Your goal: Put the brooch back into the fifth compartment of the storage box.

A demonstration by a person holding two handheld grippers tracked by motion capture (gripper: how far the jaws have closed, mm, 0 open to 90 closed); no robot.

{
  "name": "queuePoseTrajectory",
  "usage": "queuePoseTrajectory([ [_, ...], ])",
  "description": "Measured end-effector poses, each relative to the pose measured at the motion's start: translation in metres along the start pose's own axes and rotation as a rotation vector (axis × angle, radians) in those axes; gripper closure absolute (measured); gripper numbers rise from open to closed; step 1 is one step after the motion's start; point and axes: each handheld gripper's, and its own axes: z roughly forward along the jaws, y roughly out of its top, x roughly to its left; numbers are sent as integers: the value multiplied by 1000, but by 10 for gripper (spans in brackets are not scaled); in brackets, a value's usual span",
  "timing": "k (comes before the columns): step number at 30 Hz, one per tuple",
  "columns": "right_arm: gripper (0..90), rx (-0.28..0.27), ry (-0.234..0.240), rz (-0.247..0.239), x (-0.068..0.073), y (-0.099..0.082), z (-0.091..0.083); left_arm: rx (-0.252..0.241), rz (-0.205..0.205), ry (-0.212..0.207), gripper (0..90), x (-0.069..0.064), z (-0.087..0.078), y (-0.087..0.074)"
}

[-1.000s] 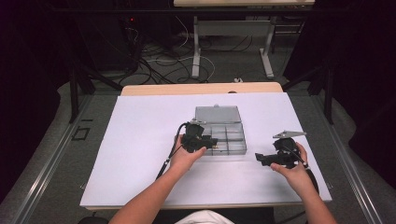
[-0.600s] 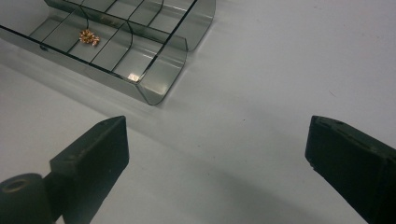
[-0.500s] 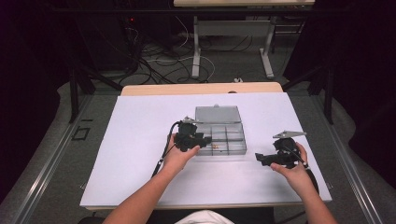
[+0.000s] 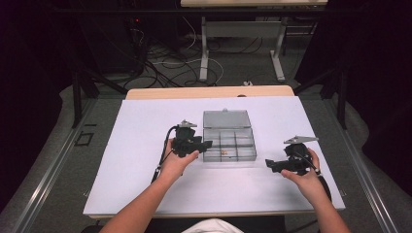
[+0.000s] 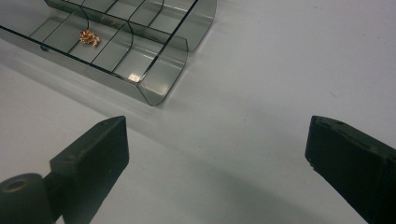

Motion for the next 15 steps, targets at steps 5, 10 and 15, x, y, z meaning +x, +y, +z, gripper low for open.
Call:
queuePoseTrajectory([
  [5,59,0,0,0,0,0,0,11,5,9,441,5,-4,-3],
  [10,59,0,1,-2,0,0,0,2,7,13,418,11,-9,-8],
  [15,58,1,4,1,0,0,0,5,5,19,392,16,-16,-12],
])
